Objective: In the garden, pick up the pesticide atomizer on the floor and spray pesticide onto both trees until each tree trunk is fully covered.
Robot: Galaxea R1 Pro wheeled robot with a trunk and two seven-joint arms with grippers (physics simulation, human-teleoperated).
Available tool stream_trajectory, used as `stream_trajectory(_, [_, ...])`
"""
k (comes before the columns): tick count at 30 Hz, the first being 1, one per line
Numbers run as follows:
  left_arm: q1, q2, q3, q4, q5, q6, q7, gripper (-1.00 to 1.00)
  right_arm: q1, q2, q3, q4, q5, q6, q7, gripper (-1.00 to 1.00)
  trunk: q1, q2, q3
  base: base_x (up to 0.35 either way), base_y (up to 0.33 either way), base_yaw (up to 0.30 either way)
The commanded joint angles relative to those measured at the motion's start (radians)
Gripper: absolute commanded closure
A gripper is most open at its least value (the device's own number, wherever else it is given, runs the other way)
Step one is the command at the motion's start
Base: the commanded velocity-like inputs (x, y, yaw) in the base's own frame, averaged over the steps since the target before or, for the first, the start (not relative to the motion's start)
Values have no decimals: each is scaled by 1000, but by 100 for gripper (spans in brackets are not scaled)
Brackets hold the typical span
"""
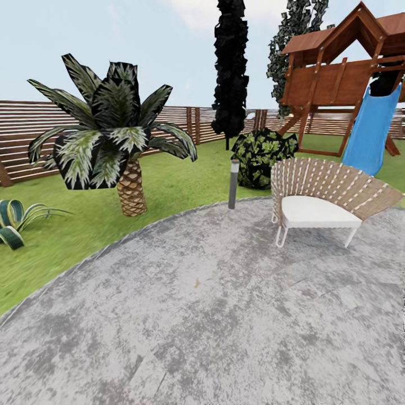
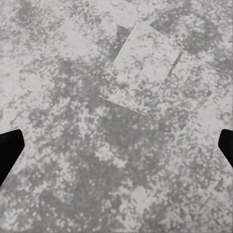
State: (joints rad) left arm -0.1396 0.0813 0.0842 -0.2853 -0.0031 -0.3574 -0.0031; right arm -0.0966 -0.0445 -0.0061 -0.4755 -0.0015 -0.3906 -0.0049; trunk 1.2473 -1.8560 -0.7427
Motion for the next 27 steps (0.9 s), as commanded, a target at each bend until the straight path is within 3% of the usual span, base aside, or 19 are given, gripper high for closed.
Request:
stream_trajectory(1, [0, 0, 0, 0, 0, 0, 0, -100, 0, 0, 0, 0, 0, 0, 0, -100, 0, 0, -1, -1, 315, -236])
stream_trajectory(15, [-1, 0, 1, 0, -1, 0, 0, -100, 0, 0, 0, 0, 0, 0, 0, -100, 0, 0, -15, 0, 309, -243])
stream_trajectory(27, [-1, 0, 2, 0, -1, 0, 0, -100, 0, 0, 0, 0, 0, 0, 0, -100, 0, 0, -18, 0, 35, -288])
